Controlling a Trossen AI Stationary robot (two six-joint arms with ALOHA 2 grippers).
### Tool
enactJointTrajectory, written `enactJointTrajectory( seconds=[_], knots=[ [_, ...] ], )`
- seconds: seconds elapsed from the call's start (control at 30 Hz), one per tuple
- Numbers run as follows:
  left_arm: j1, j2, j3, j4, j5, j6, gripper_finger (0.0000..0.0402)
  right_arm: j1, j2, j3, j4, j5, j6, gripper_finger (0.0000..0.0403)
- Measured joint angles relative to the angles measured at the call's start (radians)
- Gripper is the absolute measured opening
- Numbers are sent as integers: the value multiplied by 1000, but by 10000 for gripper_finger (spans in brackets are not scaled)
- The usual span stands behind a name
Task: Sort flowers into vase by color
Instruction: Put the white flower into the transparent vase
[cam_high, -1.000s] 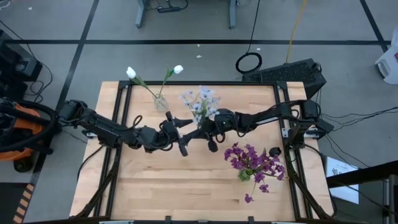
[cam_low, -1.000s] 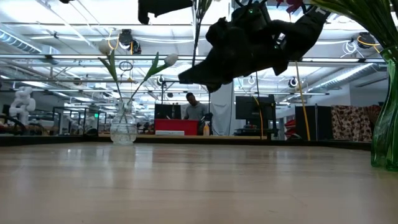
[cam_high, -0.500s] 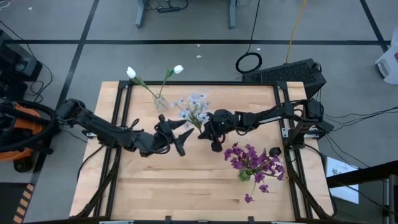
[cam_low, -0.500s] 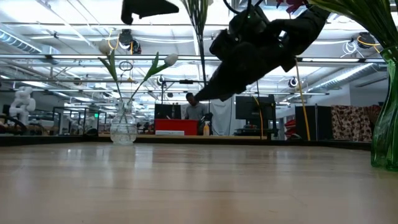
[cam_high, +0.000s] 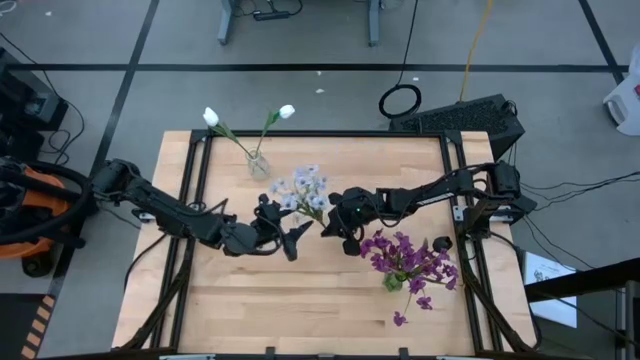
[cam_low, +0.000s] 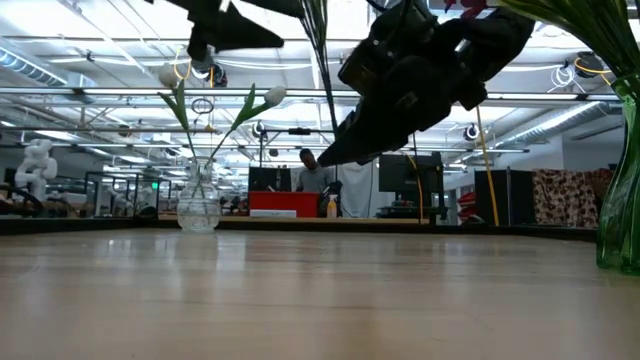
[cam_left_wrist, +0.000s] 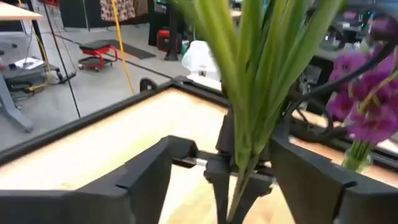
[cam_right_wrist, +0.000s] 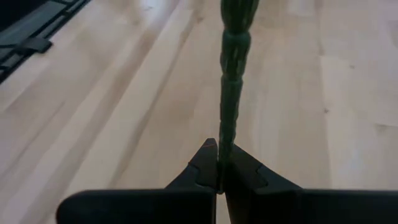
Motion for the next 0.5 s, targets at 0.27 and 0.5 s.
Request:
enactJointTrajectory(
  seconds=[0.27, 0.5],
  knots=[
    [-6, 67, 0, 67, 6, 7, 317, 35, 0, 0, -2, 50, 6, 6],
    [-36, 67, 0, 165, -24, 78, 318, 36, 6, 0, -4, 53, 5, 6]
  ],
)
